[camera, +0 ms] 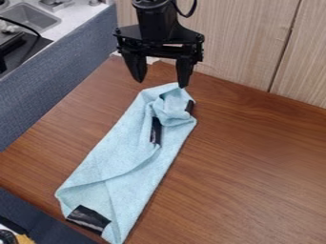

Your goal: Unfold the cloth from the bottom right to the top left

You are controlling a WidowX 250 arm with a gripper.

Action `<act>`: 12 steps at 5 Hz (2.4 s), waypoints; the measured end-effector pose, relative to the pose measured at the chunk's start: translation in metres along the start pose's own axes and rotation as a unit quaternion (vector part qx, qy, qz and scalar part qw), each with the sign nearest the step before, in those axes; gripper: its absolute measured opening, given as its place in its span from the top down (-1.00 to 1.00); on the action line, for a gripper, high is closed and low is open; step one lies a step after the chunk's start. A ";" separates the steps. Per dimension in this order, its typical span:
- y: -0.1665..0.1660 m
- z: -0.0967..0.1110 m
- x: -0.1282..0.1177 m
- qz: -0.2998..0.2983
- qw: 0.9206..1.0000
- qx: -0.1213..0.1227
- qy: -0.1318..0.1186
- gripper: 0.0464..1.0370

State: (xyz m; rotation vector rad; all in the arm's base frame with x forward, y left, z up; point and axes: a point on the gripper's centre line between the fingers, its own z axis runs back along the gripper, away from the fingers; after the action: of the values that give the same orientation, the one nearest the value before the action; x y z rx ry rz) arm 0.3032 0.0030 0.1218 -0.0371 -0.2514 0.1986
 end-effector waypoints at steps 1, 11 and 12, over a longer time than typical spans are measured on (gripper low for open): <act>0.001 -0.008 -0.004 0.002 1.000 0.003 0.013 -0.93; 0.019 -0.085 -0.047 -0.030 0.996 0.057 0.064 0.99; 0.033 -0.059 -0.040 -0.007 0.998 0.056 0.041 0.99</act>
State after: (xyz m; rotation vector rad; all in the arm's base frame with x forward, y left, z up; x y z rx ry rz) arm 0.2740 0.0264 0.0526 0.0670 -0.1578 0.1959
